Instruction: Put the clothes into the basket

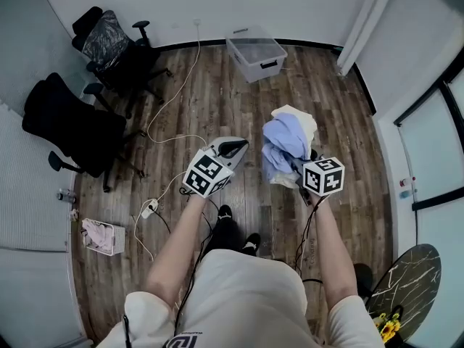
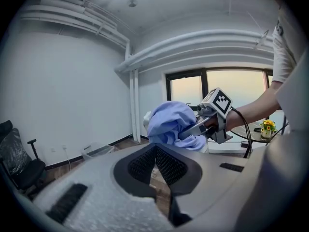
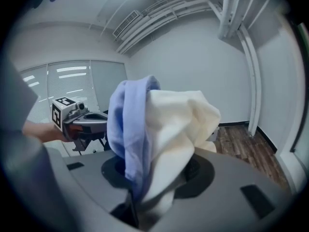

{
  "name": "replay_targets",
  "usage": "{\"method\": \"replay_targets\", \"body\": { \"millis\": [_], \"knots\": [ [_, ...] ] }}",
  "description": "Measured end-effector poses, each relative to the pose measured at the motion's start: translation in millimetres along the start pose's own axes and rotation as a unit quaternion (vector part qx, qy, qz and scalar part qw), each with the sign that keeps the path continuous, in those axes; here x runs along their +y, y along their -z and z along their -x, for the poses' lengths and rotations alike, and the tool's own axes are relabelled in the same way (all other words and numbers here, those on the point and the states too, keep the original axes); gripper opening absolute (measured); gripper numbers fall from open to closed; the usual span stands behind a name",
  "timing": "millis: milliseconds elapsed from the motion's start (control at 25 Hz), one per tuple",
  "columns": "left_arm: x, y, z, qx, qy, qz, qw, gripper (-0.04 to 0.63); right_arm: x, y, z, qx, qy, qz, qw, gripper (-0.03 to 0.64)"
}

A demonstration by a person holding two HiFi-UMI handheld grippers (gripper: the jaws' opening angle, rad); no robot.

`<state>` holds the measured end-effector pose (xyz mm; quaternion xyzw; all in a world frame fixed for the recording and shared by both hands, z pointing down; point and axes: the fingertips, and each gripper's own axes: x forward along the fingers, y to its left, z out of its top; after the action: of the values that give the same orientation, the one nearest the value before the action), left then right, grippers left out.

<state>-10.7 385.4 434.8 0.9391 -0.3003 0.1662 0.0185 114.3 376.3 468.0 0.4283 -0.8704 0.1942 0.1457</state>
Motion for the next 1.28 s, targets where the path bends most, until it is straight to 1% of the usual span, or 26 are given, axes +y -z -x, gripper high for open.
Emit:
{"method": "replay_targets", "body": {
  "millis": [240,400,560,680,760,880,960,1080,1200,1280],
  "knots": [
    [4.3,-2.3,-12.3,0.003,0.001,0.003,1.0,0.014,-13.9,-7.1,-4.5,-0.002,-0.001,0.003,1.0,0.176],
    [22.7,2.7,-25.7,0.006,-0.001,0.008,0.9999,0.014,-25.3,-13.9,-20.4,0.001,-0.001,0.003,1.0,0.176],
    [46.8,17.3,-47.4,0.012,-0.007,0.033,0.9994,0.014,-41.8,-20.2,-39.9,0.012,0.004,0.007,1.0,0.176],
    [69.2,22.0,-72.0,0.02,0.008,0.044,0.9988,0.014,-59.7,-26.3,-58.7,0.021,0.004,-0.002,1.0,0.176],
    [88.6,18.3,-91.9,0.02,0.012,0.051,0.9984,0.014,-75.6,-31.6,-70.2,0.027,0.001,-0.007,1.0,0.176],
    [126.7,14.4,-110.1,0.014,0.002,0.063,0.9979,0.014,-89.9,-40.8,-96.0,0.031,-0.005,-0.017,0.999,0.176],
    [149.9,13.9,-121.4,0.015,0.004,0.066,0.9977,0.014,-99.9,-49.1,-114.5,0.035,-0.003,-0.021,0.999,0.176],
    [187.8,6.3,-140.7,0.014,0.009,0.064,0.9978,0.014,-117.9,-67.6,-142.3,0.039,0.0,-0.026,0.999,0.176],
    [228.4,-1.7,-152.7,0.005,-0.006,0.055,0.9985,0.014,-131.2,-80.6,-172.7,0.051,-0.012,-0.036,0.998,0.178],
    [254.0,-3.2,-159.1,0.001,-0.011,0.056,0.9984,0.014,-140.2,-89.9,-194.3,0.054,-0.016,-0.035,0.998,0.178]
  ]
}}
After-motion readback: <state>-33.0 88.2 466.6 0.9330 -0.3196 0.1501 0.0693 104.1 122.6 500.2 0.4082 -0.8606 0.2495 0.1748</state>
